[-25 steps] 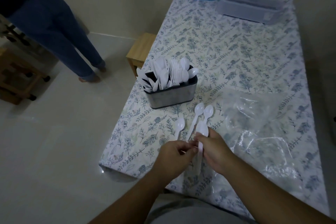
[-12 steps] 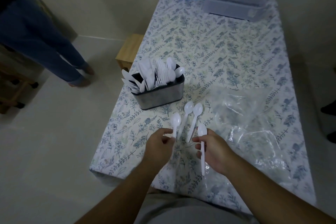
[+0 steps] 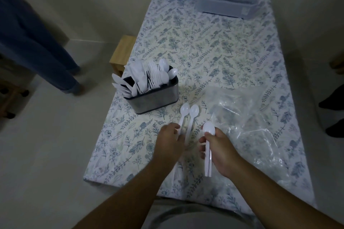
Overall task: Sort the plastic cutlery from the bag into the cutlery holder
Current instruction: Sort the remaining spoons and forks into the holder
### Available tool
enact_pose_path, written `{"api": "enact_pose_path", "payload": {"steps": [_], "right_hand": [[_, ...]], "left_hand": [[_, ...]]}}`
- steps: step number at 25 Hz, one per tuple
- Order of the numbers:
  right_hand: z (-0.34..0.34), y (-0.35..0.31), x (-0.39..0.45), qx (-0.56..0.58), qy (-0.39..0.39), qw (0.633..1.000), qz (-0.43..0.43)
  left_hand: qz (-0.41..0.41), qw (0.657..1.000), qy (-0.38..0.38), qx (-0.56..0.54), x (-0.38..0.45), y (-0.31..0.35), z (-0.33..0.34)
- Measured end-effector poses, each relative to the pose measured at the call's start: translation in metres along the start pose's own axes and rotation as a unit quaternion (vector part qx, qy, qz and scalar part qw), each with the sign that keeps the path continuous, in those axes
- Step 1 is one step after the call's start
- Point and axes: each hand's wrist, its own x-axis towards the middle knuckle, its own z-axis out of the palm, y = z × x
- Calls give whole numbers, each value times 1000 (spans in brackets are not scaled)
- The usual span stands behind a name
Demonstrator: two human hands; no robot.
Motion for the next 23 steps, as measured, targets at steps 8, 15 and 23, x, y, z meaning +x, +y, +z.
{"api": "enact_pose_path", "payload": {"steps": [8,15,23], "right_hand": [[-23,-4,-3,78,-16,995,52],[-9,-7,3,24,-45,999,-10],[-24,-10,-4,16,31,999,-4]], "left_hand": [[20,999,-21,44,23,-4,-3],[186,979,-45,65,-39,29,5],[88,996,6,5,-1,26,15]]}}
